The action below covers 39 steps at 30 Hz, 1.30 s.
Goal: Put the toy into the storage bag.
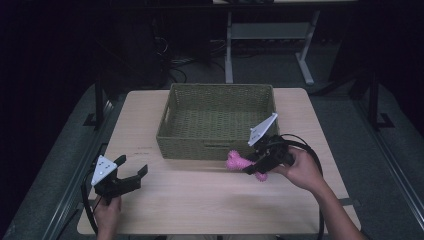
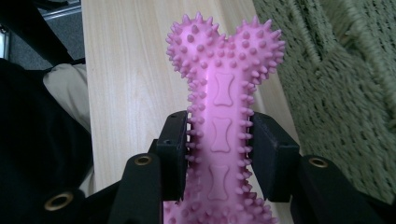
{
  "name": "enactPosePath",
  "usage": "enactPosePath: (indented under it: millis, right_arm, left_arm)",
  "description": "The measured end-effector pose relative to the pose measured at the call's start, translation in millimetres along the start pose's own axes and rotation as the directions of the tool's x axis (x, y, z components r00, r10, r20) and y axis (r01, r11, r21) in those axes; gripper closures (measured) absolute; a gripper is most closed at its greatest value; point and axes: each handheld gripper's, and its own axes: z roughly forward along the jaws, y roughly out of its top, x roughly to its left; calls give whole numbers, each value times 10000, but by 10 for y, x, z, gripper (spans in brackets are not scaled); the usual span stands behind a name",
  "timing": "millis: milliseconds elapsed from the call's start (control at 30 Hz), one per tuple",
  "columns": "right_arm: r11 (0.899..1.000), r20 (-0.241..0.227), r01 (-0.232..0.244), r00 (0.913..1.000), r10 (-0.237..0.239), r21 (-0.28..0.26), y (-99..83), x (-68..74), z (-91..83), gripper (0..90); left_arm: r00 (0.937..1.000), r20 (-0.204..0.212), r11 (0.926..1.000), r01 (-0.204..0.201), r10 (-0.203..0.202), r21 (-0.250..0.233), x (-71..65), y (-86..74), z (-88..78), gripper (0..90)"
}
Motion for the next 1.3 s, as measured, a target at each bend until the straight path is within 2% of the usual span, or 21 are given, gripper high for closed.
enactPosePath:
  millis: [433,733,1067,1300]
  right_arm:
    - [10000,-22,-10,10000,10,-22,68,-60,-120,583]
    - [10000,167,34,9999,-33,-47,170,-139,-254,583]
    - [10000,199,-15,9998,16,-36,349,-309,-425,583]
    - [9999,169,-163,9997,163,8,483,-503,-493,583]
  left_arm:
    - [9999,-29,9999,-125,126,67,2,4,8,133]
    - [9999,-18,9999,-101,101,40,-1,5,24,133]
    - [9999,-15,9999,-125,125,86,4,6,26,133]
    - [10000,-7,9999,-99,99,44,0,8,17,133]
